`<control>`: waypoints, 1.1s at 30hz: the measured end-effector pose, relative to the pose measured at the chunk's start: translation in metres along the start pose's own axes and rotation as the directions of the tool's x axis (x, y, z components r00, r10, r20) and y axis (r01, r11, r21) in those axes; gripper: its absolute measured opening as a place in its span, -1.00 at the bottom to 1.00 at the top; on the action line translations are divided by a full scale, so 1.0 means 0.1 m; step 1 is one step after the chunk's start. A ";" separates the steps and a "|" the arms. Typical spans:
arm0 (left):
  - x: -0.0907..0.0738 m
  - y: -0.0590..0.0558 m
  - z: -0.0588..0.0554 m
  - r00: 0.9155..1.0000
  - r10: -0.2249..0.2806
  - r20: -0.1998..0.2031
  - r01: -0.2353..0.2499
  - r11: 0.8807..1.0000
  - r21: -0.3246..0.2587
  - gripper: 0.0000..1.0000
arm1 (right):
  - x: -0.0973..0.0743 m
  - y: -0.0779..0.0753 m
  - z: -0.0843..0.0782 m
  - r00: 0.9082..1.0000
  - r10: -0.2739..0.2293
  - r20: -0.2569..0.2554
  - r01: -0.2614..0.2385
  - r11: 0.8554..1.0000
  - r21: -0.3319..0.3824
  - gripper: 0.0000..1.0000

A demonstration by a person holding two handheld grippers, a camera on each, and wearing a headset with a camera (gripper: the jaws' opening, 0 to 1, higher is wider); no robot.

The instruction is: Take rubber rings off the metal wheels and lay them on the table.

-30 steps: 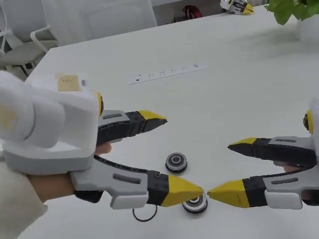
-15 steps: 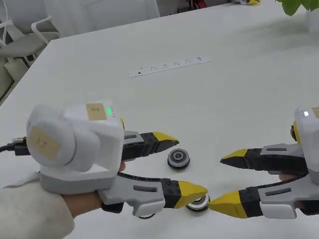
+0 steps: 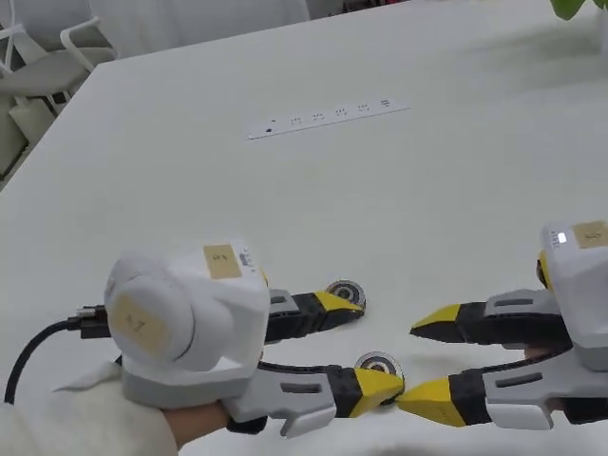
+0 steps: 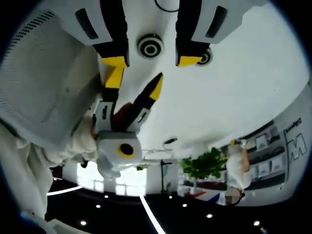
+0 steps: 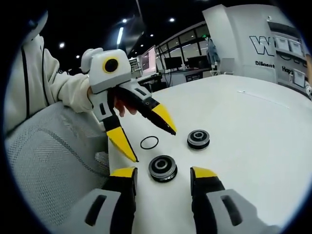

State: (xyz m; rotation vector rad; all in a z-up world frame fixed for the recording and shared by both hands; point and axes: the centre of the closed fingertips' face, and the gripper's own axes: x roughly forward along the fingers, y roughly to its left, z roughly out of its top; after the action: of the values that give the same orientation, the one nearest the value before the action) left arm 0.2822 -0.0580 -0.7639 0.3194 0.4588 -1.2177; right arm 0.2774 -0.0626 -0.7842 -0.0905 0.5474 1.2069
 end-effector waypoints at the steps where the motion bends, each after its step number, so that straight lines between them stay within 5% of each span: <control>1: 0.01 0.00 -0.02 1.000 0.001 -0.003 -0.001 1.000 -0.002 -0.29 | 0.01 0.00 0.00 1.000 0.001 -0.002 -0.001 1.000 -0.001 -0.22; 16: 0.11 -0.03 -0.24 0.998 -0.003 -0.066 0.004 1.000 0.010 -0.49 | 0.10 -0.01 -0.14 0.999 -0.004 -0.051 0.004 1.000 -0.014 -0.49; 33: 0.14 -0.03 -0.29 0.997 0.018 -0.078 -0.019 1.000 -0.007 -0.71 | 0.13 -0.03 -0.22 0.996 -0.006 -0.086 0.004 1.000 -0.019 -0.59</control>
State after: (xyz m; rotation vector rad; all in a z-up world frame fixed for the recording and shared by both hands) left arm 0.2783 -0.0565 -0.7960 0.3643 0.5265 -1.1884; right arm 0.2750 -0.0602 -0.8098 -0.1606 0.6112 1.2079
